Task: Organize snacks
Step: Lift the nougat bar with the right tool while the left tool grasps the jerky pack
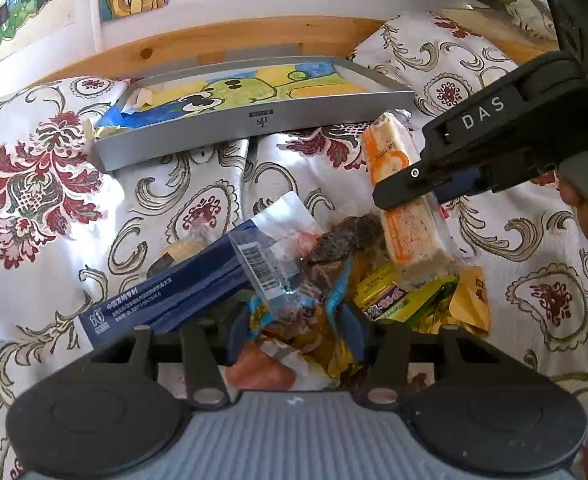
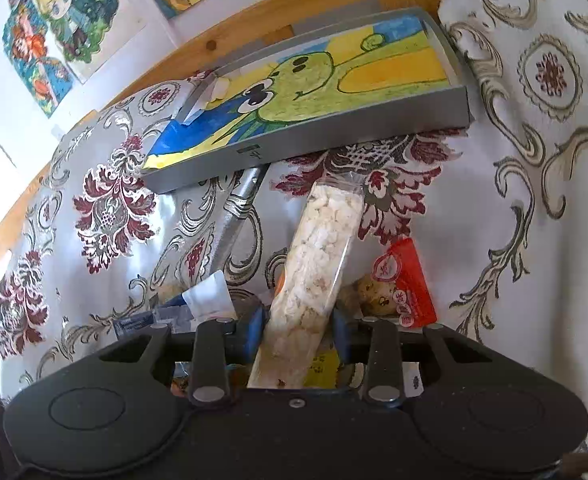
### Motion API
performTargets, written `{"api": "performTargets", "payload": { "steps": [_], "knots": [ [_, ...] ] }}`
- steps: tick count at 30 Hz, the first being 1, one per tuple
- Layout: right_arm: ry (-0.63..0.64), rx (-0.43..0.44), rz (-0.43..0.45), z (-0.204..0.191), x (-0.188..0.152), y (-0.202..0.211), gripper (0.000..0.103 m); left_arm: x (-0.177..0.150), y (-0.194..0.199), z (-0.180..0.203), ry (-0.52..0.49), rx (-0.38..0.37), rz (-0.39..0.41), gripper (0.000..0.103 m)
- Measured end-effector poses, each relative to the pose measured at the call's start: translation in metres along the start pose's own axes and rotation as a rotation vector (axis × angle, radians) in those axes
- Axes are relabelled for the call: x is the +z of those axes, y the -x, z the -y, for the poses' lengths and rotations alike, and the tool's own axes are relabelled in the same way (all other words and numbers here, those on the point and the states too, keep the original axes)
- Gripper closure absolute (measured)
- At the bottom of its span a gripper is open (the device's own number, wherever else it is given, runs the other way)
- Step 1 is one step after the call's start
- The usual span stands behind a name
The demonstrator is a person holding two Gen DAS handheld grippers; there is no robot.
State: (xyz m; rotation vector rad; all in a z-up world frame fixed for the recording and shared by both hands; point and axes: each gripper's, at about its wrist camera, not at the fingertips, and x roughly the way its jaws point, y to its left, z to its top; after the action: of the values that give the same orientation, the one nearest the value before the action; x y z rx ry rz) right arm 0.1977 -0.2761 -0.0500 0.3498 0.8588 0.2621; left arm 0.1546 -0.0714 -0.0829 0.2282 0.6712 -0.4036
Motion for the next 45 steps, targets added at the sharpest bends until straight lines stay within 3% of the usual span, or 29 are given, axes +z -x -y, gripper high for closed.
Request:
{"api": "performTargets", "payload": {
  "steps": [13,17,20,24,33,38,40,45],
  "knots": [
    [0.086,-0.029,0.028,-0.009,-0.003,0.009,0.067,-0.008,0.024,0.006,0.070,0.055,-0.013,0.057],
    [0.096,-0.032,0.029,-0.010,-0.004,0.011,0.072,-0.011,0.029,0.009,0.074,0.060,-0.007,0.059],
    [0.101,-0.029,0.020,-0.011,-0.005,0.012,0.072,-0.011,0.033,0.016,0.025,0.025,0.016,0.058],
    [0.115,-0.036,-0.005,-0.012,-0.006,0.009,0.072,-0.014,0.033,0.030,-0.040,-0.004,0.037,0.049],
    [0.041,-0.048,-0.104,0.000,-0.008,-0.002,0.071,-0.017,0.030,0.020,0.045,-0.157,0.059,0.048],
    [0.043,-0.065,-0.130,0.001,-0.010,-0.006,0.070,-0.015,0.036,0.026,0.006,-0.243,0.115,0.049],
    [0.047,-0.066,-0.138,0.001,-0.010,-0.007,0.070,-0.014,0.037,0.031,-0.021,-0.248,0.126,0.049],
    [0.027,-0.067,-0.155,0.006,-0.009,-0.008,0.068,-0.015,0.026,0.036,-0.020,-0.233,0.069,0.048]
  ]
}}
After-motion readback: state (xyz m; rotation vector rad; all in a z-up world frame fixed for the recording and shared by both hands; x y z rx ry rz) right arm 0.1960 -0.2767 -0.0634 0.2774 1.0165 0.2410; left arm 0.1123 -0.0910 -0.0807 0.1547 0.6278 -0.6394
